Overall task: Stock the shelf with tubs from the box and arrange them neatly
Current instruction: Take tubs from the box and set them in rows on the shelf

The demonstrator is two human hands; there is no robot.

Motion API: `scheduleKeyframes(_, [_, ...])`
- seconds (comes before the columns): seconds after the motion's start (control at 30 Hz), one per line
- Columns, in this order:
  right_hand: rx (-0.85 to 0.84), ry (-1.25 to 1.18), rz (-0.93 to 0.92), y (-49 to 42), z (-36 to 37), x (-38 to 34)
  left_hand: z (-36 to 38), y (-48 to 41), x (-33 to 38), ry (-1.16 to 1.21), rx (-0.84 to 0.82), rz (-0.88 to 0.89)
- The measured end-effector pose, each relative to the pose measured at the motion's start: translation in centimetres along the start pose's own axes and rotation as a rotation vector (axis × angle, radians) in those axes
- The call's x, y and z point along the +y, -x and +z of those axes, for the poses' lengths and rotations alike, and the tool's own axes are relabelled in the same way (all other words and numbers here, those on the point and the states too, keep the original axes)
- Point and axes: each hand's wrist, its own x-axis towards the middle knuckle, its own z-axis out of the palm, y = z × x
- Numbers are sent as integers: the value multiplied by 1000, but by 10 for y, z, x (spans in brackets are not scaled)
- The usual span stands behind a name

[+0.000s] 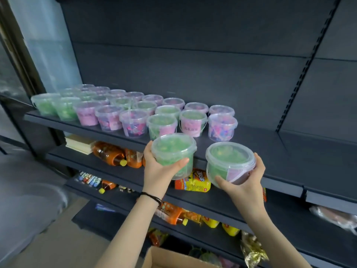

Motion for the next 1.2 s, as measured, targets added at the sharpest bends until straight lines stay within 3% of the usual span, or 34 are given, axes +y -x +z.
scheduleKeyframes(0.23, [127,97,52,-58,20,16,29,-65,-32,15,-69,-19])
scheduleKeyframes(0.5, [167,197,111,-92,39,35,50,-85,-50,-247,-34,-5])
scheduleKeyframes(0.67, [187,263,153,-106,40,41,63,-85,-55,-108,13,-23])
scheduleKeyframes(1.03, [116,211,197,-104,26,36,68,-80,-49,-263,81,-14])
scheduleKeyframes(1.2, [126,162,125,-82,9,26,37,-54,-42,-280,41,-4])
